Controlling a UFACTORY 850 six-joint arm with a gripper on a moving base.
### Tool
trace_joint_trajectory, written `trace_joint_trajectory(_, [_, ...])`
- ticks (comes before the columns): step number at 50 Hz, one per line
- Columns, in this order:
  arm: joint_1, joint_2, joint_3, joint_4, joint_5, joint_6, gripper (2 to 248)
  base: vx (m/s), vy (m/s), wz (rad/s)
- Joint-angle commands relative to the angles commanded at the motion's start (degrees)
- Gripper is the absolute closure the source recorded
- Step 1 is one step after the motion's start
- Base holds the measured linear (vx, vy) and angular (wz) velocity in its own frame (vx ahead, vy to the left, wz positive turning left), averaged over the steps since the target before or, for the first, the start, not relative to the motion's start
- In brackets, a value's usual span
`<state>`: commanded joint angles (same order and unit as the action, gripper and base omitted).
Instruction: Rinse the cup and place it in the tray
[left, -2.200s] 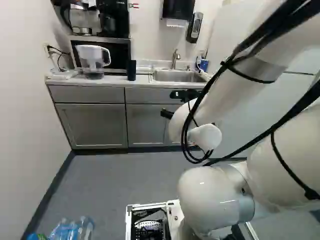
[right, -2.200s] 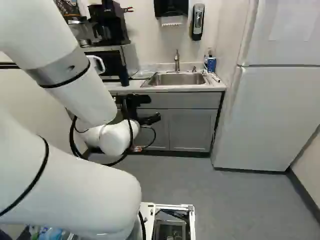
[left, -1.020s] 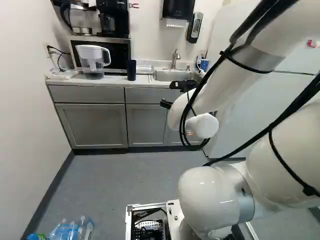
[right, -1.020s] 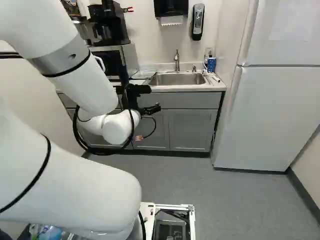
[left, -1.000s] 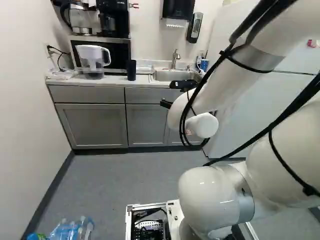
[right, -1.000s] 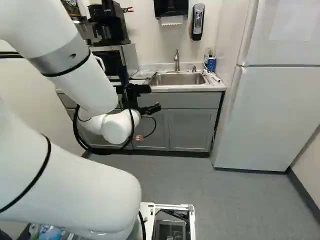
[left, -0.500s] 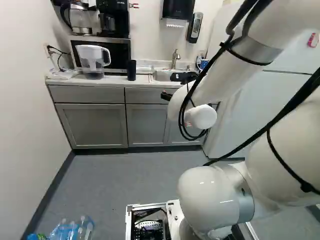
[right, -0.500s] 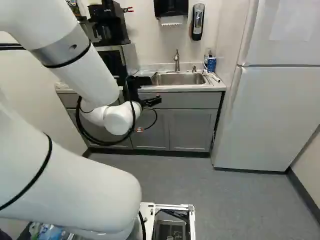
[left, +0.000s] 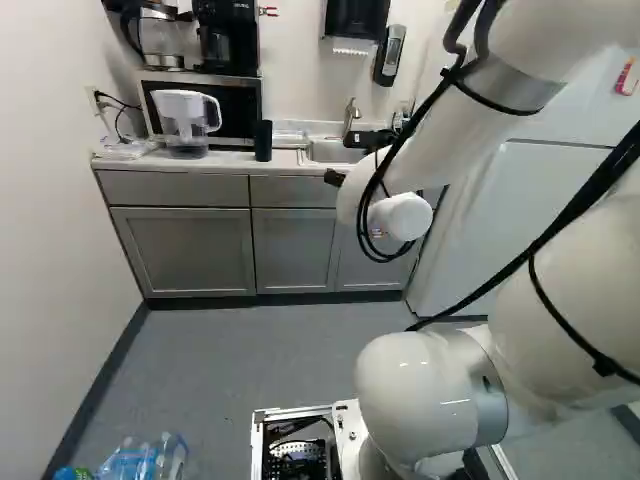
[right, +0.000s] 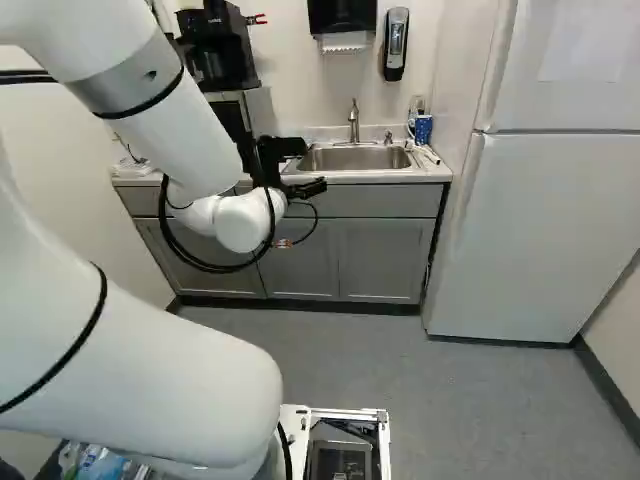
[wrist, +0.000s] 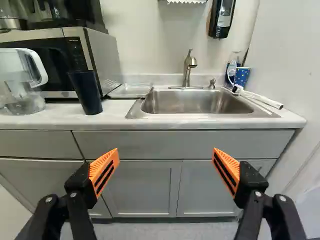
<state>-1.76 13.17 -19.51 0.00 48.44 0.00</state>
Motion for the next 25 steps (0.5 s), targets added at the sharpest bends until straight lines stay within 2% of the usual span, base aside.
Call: trace_joint_trajectory(25, [-0.98, -1.19, -4.37, 0.0, -2.21, 0.0, 3, 0.0, 0.0, 0.0])
